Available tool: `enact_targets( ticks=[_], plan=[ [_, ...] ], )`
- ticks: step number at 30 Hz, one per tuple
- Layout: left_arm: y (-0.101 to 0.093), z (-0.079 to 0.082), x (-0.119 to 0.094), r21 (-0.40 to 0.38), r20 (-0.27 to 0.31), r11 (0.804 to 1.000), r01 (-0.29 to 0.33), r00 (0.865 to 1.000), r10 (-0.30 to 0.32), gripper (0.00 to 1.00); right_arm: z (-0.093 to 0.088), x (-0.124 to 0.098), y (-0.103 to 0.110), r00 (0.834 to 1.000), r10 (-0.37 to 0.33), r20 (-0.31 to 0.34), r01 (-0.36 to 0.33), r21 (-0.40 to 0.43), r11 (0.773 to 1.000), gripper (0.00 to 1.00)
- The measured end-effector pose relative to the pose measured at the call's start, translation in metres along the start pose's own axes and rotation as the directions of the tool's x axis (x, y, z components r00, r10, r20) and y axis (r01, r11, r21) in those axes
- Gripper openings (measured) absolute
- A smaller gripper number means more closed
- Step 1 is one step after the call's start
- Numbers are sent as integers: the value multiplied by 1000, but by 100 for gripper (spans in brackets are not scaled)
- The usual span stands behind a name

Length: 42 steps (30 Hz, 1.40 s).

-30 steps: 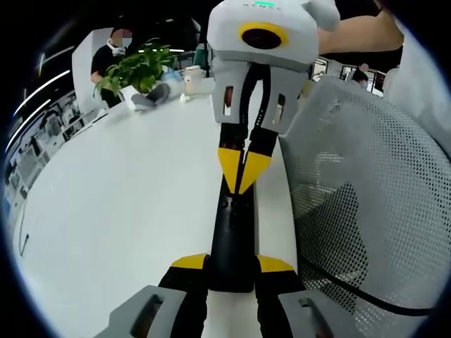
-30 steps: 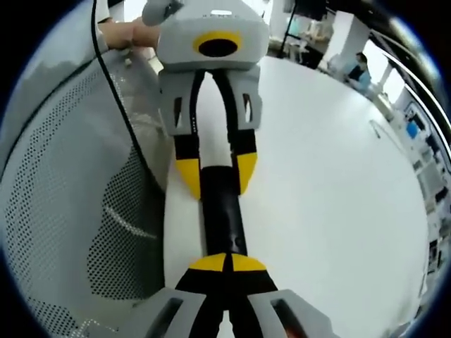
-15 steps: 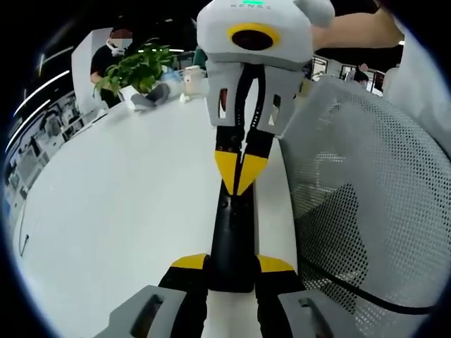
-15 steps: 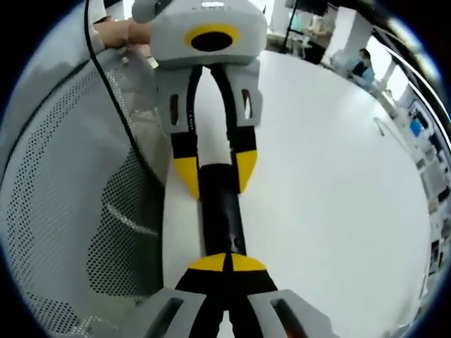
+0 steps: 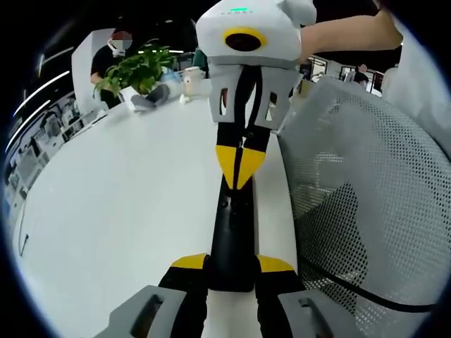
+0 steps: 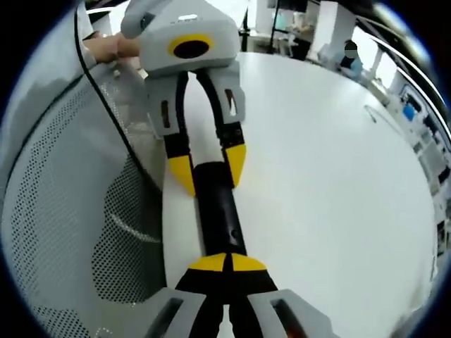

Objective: Press the specified remote control buttons in sequence, fully releasing each button before pressing the next.

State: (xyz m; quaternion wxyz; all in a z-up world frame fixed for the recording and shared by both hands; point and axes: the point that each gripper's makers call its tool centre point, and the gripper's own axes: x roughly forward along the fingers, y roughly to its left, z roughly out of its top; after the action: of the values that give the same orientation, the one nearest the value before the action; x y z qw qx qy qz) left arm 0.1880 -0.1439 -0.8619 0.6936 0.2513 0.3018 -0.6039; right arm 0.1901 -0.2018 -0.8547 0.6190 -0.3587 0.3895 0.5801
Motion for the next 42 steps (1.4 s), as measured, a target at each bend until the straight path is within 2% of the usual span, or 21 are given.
enact_targets(
  ticks=[4, 6, 10, 13, 18, 21, 30, 34, 42],
  plan=[
    [0, 0, 0, 0, 0, 1000, 1, 1000, -1, 24, 0, 0, -1, 1000, 6, 2, -6, 22, 1000, 0],
    [0, 0, 0, 0, 1, 1000, 1, 1000, -1, 24, 1, 2, 0, 1000, -2, -24, 2, 9, 1000, 0],
    [0, 0, 0, 1, 3, 1000, 2, 1000, -2, 24, 0, 3, 0, 995, -30, -90, 21, -107, 994, 0],
    [0, 0, 0, 1, 4, 1000, 2, 1000, -2, 24, 0, 2, -1, 995, -34, -89, 28, -65, 998, 0],
    [0, 0, 0, 1, 4, 1000, 1, 1000, -1, 24, 0, 0, -1, 999, -22, -50, 22, -4, 1000, 0],
    [0, 0, 0, -1, 5, 1000, 1, 1000, -1, 24, 0, 0, 0, 998, -21, -53, 20, -21, 1000, 0],
    [0, 0, 0, 1, 2, 1000, 2, 1000, -2, 24, -11, -6, -3, 998, -27, -61, 28, 13, 1000, 0],
    [0, 0, 0, 2, 0, 1000, 2, 1000, -2, 24, -11, -5, -3, 998, -36, -57, 38, 31, 999, 0],
    [0, 0, 0, 1, 1, 1000, 2, 1000, -2, 24, -11, -4, -4, 995, -61, -80, 61, -12, 998, 0]
  ],
)
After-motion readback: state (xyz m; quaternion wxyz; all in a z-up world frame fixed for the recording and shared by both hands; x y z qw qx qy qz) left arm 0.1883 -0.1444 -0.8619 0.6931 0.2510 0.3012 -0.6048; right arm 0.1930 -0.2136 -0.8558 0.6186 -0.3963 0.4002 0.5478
